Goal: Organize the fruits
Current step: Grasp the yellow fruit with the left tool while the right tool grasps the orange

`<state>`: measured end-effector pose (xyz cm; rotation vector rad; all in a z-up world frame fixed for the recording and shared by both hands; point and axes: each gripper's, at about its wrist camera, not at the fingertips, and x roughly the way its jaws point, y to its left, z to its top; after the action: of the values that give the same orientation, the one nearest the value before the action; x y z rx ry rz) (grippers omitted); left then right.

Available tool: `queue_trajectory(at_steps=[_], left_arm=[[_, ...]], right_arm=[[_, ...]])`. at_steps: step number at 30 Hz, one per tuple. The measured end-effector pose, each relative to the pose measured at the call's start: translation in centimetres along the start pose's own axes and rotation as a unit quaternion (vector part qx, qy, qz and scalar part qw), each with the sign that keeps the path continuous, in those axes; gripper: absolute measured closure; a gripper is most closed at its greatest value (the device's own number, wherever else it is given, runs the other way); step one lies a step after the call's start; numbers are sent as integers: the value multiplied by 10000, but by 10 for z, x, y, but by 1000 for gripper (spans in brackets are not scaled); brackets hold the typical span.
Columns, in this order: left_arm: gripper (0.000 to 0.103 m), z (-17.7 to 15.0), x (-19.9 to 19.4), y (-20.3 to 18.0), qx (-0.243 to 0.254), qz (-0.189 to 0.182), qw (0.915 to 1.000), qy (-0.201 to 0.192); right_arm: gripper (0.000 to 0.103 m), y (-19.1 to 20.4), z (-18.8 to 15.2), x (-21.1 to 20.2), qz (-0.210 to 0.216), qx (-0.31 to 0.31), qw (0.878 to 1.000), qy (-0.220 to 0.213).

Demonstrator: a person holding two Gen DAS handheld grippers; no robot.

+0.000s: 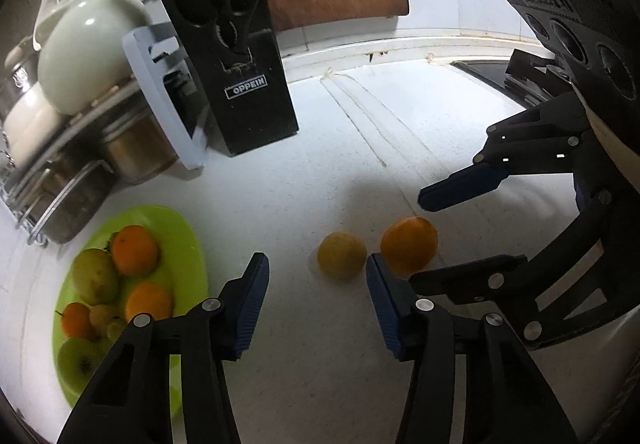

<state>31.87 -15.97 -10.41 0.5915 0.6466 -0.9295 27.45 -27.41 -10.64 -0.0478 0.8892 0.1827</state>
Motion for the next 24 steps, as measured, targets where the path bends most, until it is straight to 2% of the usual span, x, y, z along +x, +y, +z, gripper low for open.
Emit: queue_trajectory(at_steps=[6, 11, 15, 24], left_arm=[[62, 1, 11, 1, -99, -228, 9996, 92], [65, 5, 14, 1, -167, -337, 9993, 63], [74, 6, 16, -2, -117, -388, 9991, 113], [74, 8, 8, 0, -437, -122, 9988, 158]], right_arm=[[55, -4, 3, 8, 88, -22, 10000, -8], [66, -2, 4, 10, 199, 4, 9998, -28], [67, -1, 3, 8, 187, 32, 9998, -41], [67, -6, 3, 0, 115, 226, 9996, -110]])
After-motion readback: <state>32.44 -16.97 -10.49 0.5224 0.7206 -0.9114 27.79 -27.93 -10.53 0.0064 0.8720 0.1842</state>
